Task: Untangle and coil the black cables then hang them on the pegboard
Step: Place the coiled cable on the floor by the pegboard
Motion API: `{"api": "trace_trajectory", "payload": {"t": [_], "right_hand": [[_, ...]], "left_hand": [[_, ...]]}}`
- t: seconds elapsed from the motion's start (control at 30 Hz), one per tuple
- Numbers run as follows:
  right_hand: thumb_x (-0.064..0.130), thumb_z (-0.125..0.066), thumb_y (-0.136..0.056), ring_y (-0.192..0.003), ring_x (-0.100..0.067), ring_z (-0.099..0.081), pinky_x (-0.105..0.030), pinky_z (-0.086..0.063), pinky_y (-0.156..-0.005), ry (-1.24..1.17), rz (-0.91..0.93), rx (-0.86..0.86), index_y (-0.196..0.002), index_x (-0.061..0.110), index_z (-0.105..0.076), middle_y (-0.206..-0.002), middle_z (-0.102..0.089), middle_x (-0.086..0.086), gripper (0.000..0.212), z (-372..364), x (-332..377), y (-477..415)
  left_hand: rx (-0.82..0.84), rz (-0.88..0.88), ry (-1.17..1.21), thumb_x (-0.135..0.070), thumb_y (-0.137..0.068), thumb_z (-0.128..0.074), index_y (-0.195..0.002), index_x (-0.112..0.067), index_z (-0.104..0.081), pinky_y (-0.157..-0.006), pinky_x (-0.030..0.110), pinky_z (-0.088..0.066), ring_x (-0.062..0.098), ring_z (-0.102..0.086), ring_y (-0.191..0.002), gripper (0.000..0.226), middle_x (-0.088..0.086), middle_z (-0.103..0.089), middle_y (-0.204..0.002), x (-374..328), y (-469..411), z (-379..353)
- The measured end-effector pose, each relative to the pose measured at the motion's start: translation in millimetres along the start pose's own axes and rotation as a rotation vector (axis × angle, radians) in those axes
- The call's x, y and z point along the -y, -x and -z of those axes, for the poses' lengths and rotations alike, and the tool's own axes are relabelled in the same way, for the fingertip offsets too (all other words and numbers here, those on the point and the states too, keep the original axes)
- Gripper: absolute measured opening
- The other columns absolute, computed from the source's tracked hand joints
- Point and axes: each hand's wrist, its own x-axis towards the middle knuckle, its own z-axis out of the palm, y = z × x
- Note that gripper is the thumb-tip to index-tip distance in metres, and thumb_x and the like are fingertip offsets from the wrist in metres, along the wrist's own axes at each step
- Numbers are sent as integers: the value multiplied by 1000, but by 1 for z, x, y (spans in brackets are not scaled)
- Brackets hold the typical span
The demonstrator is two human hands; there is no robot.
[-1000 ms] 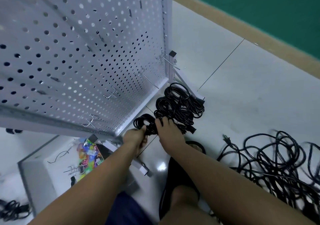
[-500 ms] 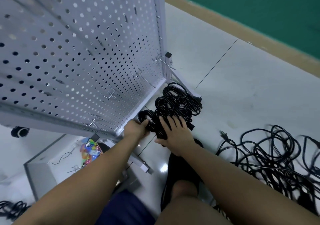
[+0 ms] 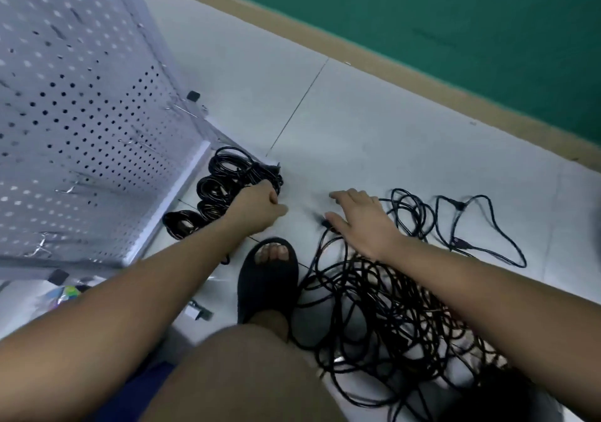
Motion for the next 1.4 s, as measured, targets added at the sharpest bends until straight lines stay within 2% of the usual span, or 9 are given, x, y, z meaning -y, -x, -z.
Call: {"api": "trace_trajectory", "payload": {"t": [0.17, 0.4, 0.53, 0.63, 0.77, 0.9, 1.0, 1.17, 1.4], "right_hand": [[36, -54, -111, -126, -35, -57, -46, -44, -110, -52, -95, -15, -140, 11, -60, -131, -67, -13, 39, 18, -63, 50], [22, -55, -107, -96, -29, -67, -40, -53, -82, -139, -229, 58, -107, 17, -64, -106, -71, -6, 11, -1, -105, 131], [24, -63, -103, -95, -23, -67, -38, -54, -80, -183, -271, 74, -102, 22, -62, -104, -65, 3, 2, -21, -122, 169], [27, -65, -105, -107, -16, -58, -30, -48, -93, -170, -187, -75, -114, 16, -64, -115, -59, 1, 15, -30, -132, 194], [22, -63, -105, -119, -23, -55, -36, -46, -101, -209, -409, -175, -126, 12, -60, -126, -56, -4, 24, -36, -157, 216], [39, -67, -103, -99, -26, -72, -31, -48, -74, -524, -822, 93, -110, 21, -65, -101, -77, -1, 19, -40, -176, 229], [35, -79, -97, -73, -16, -72, -22, -47, -56, -637, -817, 127, -109, 19, -63, -92, -79, -4, 25, -46, -179, 232], [48, -79, -94, -97, -26, -63, -34, -45, -76, -229, -779, 108, -119, 18, -56, -109, -66, -4, 45, -57, -184, 227], [35, -74, -96, -93, -29, -61, -34, -46, -74, -190, -709, 119, -97, 17, -57, -105, -58, -6, 25, -63, -183, 222]], "left_hand": [[176, -169, -66, -39, -93, -75, -96, -23, -61, -69, 31, -53, 16, -74, -82, 22, -3, -74, -85, -69, 2, -54], [409, -433, -95, -51, -90, -81, -103, -32, -73, -88, 27, -56, 0, -68, -95, 24, -12, -74, -101, -96, 21, -129], [571, -559, -150, -64, -88, -77, -114, -34, -75, -93, 18, -51, -6, -64, -105, 39, -17, -71, -108, -95, 28, -152], [682, -596, -263, -79, -79, -72, -115, -40, -75, -89, 23, -51, -7, -64, -100, 53, -22, -72, -103, -91, 27, -162], [665, -654, -356, -56, -92, -77, -108, -38, -77, -77, 30, -47, -10, -62, -85, 24, -24, -71, -89, -88, 23, -172], [636, -602, -329, -64, -93, -71, -103, -40, -79, -91, 33, -56, -6, -68, -92, 28, -24, -76, -94, -92, 24, -175], [623, -591, -357, -63, -93, -72, -108, -41, -78, -97, 35, -56, -6, -68, -99, 27, -24, -76, -100, -94, 25, -177], [614, -563, -335, -56, -94, -75, -112, -38, -77, -101, 35, -55, -5, -67, -101, 25, -23, -75, -101, -96, 28, -178], [624, -549, -325, -57, -94, -73, -111, -40, -77, -101, 37, -56, -5, -68, -100, 24, -23, -75, -100, -100, 30, -176]]}}
